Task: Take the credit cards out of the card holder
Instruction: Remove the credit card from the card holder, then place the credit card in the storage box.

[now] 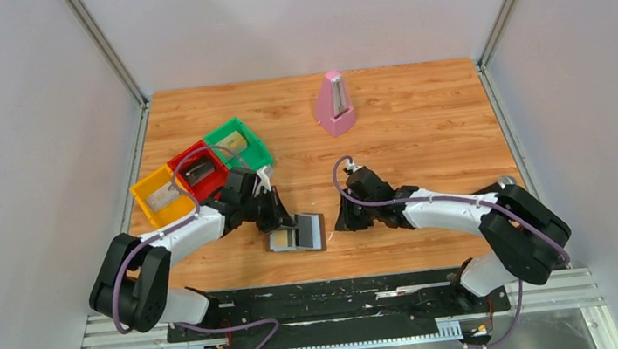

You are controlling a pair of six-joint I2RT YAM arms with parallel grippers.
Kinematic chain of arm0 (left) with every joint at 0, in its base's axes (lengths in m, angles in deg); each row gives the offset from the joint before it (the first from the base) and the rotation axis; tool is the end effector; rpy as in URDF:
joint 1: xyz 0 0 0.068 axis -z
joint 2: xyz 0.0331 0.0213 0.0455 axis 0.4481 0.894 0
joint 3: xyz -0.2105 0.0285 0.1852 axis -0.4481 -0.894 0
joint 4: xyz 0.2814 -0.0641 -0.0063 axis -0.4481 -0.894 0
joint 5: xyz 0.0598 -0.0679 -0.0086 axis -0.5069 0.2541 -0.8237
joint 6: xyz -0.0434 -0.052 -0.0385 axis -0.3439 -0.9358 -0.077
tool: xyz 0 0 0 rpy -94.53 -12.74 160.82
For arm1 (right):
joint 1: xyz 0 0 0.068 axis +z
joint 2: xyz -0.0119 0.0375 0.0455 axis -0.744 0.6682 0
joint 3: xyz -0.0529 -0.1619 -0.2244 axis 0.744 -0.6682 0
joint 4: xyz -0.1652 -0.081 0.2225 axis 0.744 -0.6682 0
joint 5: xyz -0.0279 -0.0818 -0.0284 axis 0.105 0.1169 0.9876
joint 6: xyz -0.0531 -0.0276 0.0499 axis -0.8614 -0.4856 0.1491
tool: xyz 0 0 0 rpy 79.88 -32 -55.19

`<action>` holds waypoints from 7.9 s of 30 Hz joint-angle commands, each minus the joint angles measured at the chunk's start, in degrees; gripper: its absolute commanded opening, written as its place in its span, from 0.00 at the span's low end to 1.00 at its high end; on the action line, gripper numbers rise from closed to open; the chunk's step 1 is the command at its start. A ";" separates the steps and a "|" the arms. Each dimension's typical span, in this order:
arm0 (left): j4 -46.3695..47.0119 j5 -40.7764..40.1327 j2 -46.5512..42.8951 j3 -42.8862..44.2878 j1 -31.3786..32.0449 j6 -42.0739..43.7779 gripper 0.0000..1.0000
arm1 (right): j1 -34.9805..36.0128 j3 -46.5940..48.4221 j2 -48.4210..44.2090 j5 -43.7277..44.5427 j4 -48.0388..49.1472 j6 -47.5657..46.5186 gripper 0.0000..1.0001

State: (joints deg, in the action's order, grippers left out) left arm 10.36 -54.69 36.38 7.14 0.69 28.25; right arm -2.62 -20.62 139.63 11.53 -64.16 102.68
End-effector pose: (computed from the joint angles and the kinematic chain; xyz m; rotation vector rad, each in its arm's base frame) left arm 0.2425 -0.1599 0.1326 -0.0863 2.6903 -1.0387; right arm 0.2136 0.2284 0.1211 -0.1289 2.6668 0.7267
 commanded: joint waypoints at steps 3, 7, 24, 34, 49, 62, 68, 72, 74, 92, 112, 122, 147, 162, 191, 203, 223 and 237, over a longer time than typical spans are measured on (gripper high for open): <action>12.73 8.31 3.01 -1.91 0.75 -4.78 0.00 | 0.72 3.26 -3.83 -2.32 3.07 -2.14 0.09; 15.44 9.22 6.16 -1.77 2.27 -6.27 0.00 | 1.52 4.41 -1.66 -3.41 4.47 -1.66 0.09; -2.25 -0.89 2.09 4.62 1.36 1.73 0.00 | 0.80 2.94 8.66 -0.26 4.81 -0.47 0.06; -9.91 -5.45 -5.12 6.65 -1.45 4.53 0.00 | 0.47 3.03 6.40 4.05 2.08 -2.39 0.05; -5.29 0.21 -13.44 4.75 -1.56 -8.92 0.00 | 4.86 2.92 -7.41 9.19 18.79 -30.18 0.20; 0.62 0.57 -16.33 1.09 -1.56 -19.90 0.00 | 21.86 -12.34 -13.68 14.52 46.44 -70.72 0.54; 0.97 0.84 -16.76 0.93 -1.51 -21.06 0.00 | 23.97 -11.68 -9.98 20.16 47.26 -74.66 0.55; 0.99 0.54 -17.16 0.55 -1.56 -21.63 0.00 | 24.21 -11.39 -8.97 19.12 46.48 -75.03 0.55; 0.91 0.49 -17.13 0.39 -1.56 -21.60 0.00 | 24.47 -11.08 -8.86 18.28 45.63 -75.33 0.55; -0.77 0.31 -16.98 1.39 -1.56 -18.81 0.00 | 22.86 -6.42 -4.16 24.91 43.65 -68.98 0.00; -13.85 -6.95 -22.06 8.98 -1.56 1.27 0.51 | 16.84 -2.18 -11.46 17.98 26.91 -54.24 0.00; -3.32 -0.69 -23.78 4.55 -1.58 1.42 0.56 | 5.84 7.33 -15.44 -4.28 13.93 -25.18 0.00; -8.23 27.94 -13.92 12.36 0.01 14.49 0.56 | -11.76 25.42 2.25 -63.18 -11.80 -37.39 0.00; -1.32 22.30 -12.22 11.10 1.14 6.65 0.00 | -14.14 18.79 -0.01 -45.48 3.48 -17.52 0.60; 32.60 1.45 -26.05 -7.00 0.96 -18.53 0.07 | -7.65 -0.79 -0.71 -40.06 49.22 12.88 0.02; 3.56 3.65 -31.40 4.54 0.82 -1.97 0.49 | -8.88 4.66 -5.03 -56.05 24.07 -14.41 0.00; -15.20 15.76 -24.40 15.59 0.80 13.08 0.50 | -8.73 8.94 -4.51 -66.00 11.33 -25.32 0.00; -14.68 21.44 -18.69 17.10 0.75 14.09 0.41 | -7.58 9.51 -3.58 -65.77 11.50 -24.75 0.00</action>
State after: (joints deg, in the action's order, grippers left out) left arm -4.86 -35.72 17.26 21.70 1.41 40.63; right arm -10.80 -13.45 136.13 -52.57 -53.47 79.40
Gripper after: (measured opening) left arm 0.440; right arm 0.015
